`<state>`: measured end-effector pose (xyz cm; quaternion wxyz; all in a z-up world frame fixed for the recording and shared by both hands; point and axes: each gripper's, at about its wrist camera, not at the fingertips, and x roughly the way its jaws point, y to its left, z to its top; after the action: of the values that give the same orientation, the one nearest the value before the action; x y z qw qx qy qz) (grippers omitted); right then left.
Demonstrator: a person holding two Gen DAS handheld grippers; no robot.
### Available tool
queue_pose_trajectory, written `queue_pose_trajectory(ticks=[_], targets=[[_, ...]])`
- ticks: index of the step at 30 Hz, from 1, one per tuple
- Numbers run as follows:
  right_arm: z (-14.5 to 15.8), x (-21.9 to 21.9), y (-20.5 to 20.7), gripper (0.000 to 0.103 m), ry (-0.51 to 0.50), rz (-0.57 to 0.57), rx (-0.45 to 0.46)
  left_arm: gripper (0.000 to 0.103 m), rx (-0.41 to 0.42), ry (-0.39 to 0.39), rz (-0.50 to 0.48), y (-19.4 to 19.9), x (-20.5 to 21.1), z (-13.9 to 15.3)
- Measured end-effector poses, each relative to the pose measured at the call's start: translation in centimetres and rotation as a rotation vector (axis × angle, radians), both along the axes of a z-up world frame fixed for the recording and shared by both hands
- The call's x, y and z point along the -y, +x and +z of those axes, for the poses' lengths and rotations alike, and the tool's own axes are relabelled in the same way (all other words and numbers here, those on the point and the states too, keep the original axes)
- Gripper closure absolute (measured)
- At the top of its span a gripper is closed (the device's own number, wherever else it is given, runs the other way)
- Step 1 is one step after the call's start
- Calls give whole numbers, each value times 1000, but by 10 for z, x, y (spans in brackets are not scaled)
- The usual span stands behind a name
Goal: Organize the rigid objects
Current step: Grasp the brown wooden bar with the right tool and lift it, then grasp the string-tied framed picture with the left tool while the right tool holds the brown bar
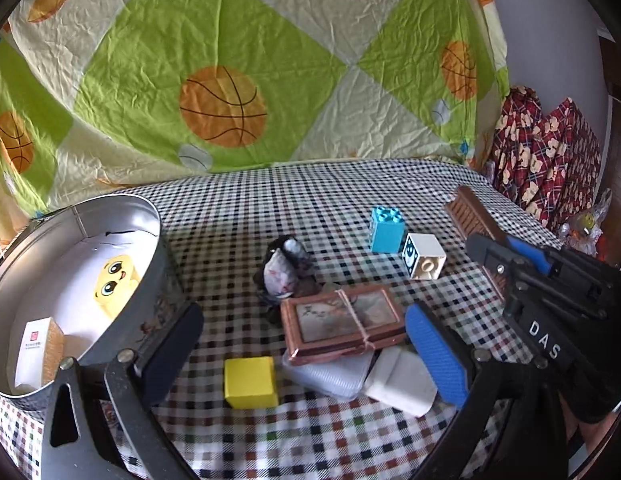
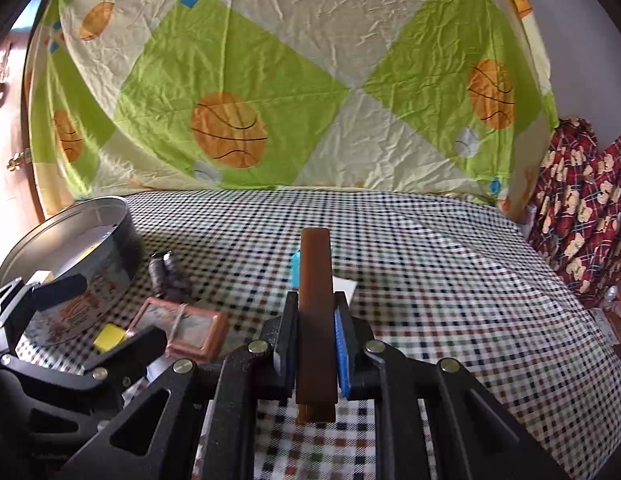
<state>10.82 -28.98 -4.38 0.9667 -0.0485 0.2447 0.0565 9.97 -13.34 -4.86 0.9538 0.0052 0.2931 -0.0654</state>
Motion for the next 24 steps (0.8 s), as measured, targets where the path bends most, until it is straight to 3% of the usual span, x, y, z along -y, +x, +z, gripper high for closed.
queue_pose_trajectory(ticks=[11,18,20,23,24], targets=[[4,19,9,86,19,-91,36,1,-78,14,17,24,19,-9],[3,22,13,86,35,-94,21,1,-137,40,9,35,25,-17],[3,23,15,86,38,-94,12,4,-156,42,1,38,26,-19],[3,24,14,86,42,-96,14,21,-171,25,3,40,23,-21],[3,24,14,86,41,-97,14,21,-170,15,0,40,22,-21]])
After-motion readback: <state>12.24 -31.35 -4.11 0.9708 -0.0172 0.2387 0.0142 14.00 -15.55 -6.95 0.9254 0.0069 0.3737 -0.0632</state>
